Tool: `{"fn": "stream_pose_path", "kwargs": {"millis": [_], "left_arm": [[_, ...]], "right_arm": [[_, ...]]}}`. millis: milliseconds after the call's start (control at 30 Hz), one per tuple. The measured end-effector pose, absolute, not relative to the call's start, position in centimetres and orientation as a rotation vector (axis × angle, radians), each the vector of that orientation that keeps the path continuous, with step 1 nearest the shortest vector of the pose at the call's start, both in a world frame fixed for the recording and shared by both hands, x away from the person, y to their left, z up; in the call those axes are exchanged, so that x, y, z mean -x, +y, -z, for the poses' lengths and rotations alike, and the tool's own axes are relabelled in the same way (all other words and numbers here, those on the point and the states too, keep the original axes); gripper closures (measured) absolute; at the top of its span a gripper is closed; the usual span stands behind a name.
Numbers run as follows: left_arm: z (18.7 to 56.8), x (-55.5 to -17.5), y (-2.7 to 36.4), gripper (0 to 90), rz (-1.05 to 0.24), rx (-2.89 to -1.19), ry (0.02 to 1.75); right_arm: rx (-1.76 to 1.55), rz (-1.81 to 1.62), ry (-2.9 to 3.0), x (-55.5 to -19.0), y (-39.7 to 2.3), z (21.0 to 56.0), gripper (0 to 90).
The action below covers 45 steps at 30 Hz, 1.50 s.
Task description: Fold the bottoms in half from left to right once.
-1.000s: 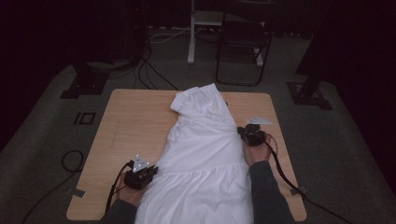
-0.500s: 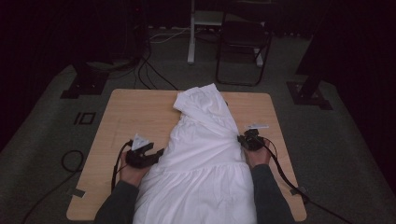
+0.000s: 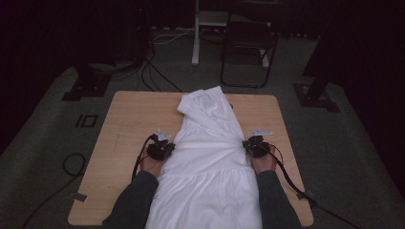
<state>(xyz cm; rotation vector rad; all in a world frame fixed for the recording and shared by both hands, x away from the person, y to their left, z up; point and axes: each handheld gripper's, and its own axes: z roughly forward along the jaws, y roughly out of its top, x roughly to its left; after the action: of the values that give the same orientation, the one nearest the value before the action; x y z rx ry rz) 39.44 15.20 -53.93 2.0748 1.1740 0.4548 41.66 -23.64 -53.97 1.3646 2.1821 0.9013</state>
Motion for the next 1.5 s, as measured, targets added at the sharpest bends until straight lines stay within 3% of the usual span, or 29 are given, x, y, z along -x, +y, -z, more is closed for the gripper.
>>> {"fn": "stream_pose_path", "kwargs": {"millis": [233,533,633,667,933,1100,1133,1200,1367,1500], "left_arm": [[54.1,-33.9,16.7,88.0,-0.414,-2.043,1.183],[54.1,-30.6,16.5,87.7,-0.434,-2.068,1.163],[54.1,-30.9,16.5,87.1,-0.428,-2.06,1.163],[54.2,-31.0,16.4,86.6,-0.432,-2.055,1.162],[54.3,-31.1,16.4,85.0,-0.446,-2.047,1.152],[54.4,-31.0,16.4,84.7,-0.443,-2.034,1.153],[54.4,-31.0,16.5,84.7,-0.44,-2.034,1.152],[54.4,-31.0,16.4,84.7,-0.443,-2.034,1.152],[54.4,-31.0,16.2,85.0,-0.427,-2.042,1.136],[54.3,-30.7,15.6,85.7,-0.468,-2.071,1.119]], "right_arm": [[-1.268,-0.915,2.253,-36.6,-23.1,54.0,87.4],[-1.227,-0.882,2.327,-32.6,-22.8,53.6,87.0],[-1.239,-0.873,2.35,-32.6,-23.0,53.4,78.9],[-1.234,-0.94,2.282,-33.3,-23.3,52.4,56.5],[-1.037,-1.085,2.289,-35.8,-18.9,49.7,47.4],[-0.956,-0.985,2.411,-38.1,-14.9,51.0,44.3],[-0.945,-0.952,2.438,-38.5,-14.5,51.4,49.8],[-0.945,-0.871,2.375,-39.3,-15.1,51.3,82.2],[-1.176,-1.051,2.16,-41.2,-19.3,48.9,84.9],[-1.345,-1.007,2.134,-42.8,-21.2,50.4,83.8]]}}
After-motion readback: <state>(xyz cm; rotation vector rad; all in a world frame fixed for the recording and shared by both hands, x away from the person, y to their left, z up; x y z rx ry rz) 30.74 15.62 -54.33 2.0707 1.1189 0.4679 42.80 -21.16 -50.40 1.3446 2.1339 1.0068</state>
